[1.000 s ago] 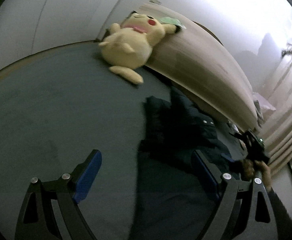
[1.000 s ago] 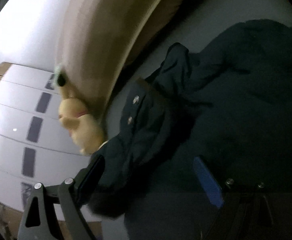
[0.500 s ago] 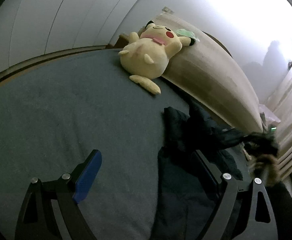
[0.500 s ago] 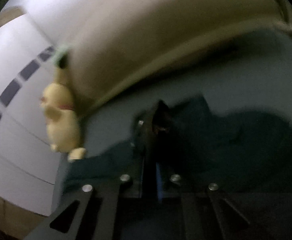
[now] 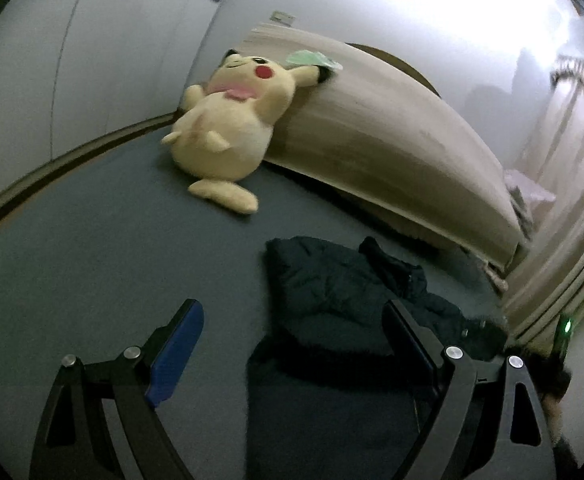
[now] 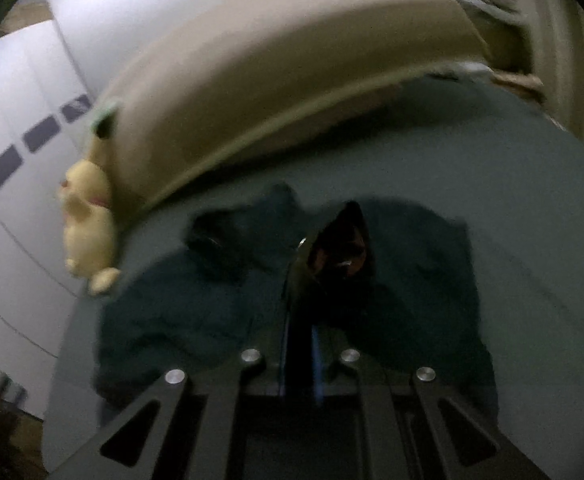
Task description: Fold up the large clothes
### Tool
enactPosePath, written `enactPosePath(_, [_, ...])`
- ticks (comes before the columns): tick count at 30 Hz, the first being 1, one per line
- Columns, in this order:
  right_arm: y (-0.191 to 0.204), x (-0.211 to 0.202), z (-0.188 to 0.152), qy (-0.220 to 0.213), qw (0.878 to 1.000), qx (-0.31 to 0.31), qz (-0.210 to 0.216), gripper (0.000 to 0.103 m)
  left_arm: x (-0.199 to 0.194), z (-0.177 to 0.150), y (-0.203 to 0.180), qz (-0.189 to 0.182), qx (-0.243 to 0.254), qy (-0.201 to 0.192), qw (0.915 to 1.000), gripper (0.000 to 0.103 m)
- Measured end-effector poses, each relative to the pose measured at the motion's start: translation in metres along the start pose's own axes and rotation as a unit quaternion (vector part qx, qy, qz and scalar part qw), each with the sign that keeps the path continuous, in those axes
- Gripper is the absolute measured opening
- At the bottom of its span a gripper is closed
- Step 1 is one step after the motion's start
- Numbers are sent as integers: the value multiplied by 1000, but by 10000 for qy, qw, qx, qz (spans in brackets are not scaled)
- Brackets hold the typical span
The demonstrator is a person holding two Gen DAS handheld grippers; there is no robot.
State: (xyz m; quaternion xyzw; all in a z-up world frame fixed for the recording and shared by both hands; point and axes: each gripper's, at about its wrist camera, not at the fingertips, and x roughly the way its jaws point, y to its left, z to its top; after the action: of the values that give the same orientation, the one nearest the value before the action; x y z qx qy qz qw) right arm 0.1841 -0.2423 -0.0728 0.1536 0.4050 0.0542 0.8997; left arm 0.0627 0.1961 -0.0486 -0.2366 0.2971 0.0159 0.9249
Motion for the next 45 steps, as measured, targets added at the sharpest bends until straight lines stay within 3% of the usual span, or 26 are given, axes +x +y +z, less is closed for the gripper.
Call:
enactPosePath(6, [-34, 14, -18, 125, 9998, 118, -135, 10, 41, 10, -49, 91, 485, 141, 9987, 91])
enactPosePath(12, [-30, -1, -16, -213, 9995, -51, -217, 10, 93, -6, -93, 354, 1109, 294, 9928, 91])
enactPosePath(15, [-39, 17, -27, -2, 9992, -28, -394, 10, 128, -23, -97, 578, 1279, 758, 9872, 91])
enactPosePath(18, [-42, 30, -31, 194, 9988, -95, -449, 13, 169, -52, -95, 1080, 1676, 1475, 9687, 91])
enactPosePath(23, [-49, 37, -33, 397, 9980, -96, -481, 14, 180, -70, -88, 1206, 1912, 1479, 9628, 93])
enactPosePath(24, [-52, 39, -34, 459, 9977, -66, -491, 20, 181, -70, -88, 1215, 1922, 1497, 9622, 93])
enactPosePath(28, [-55, 45, -33, 674, 9966, 52, -477, 28, 176, -67, -89, 1215, 2069, 1479, 9595, 93])
enactPosePath(29, [-53, 44, -31, 722, 9960, 39, -527, 41, 172, -64, -90, 1178, 2066, 1472, 9601, 93])
enactPosePath(30, [-54, 38, -29, 754, 9957, 29, -535, 73, 163, -60, -87, 1079, 2005, 1439, 9630, 93])
enactPosePath(31, [-54, 32, -27, 731, 9961, 39, -488, 82, 150, -53, -83, 891, 1887, 1374, 9683, 93])
enactPosePath(34, [-59, 1, -21, 361, 9973, -75, -638, 85, 106, -27, -60, 381, 1389, 848, 9859, 93])
enactPosePath(36, [-65, -16, -15, 150, 9977, 2, -664, 85, 82, -4, -33, 283, 957, 488, 9938, 93])
enactPosePath(38, [-65, -29, -6, -88, 9984, 164, -532, 85, 78, 16, -9, 406, 582, 408, 9966, 93])
enactPosePath(41, [-47, -33, 7, -231, 9997, 107, 1, 85, 91, 30, 14, 544, 255, 602, 9964, 93])
enactPosePath(45, [-9, -7, 14, -44, 9987, -343, 364, 85, 112, 32, 9, 542, 406, 726, 9951, 93])
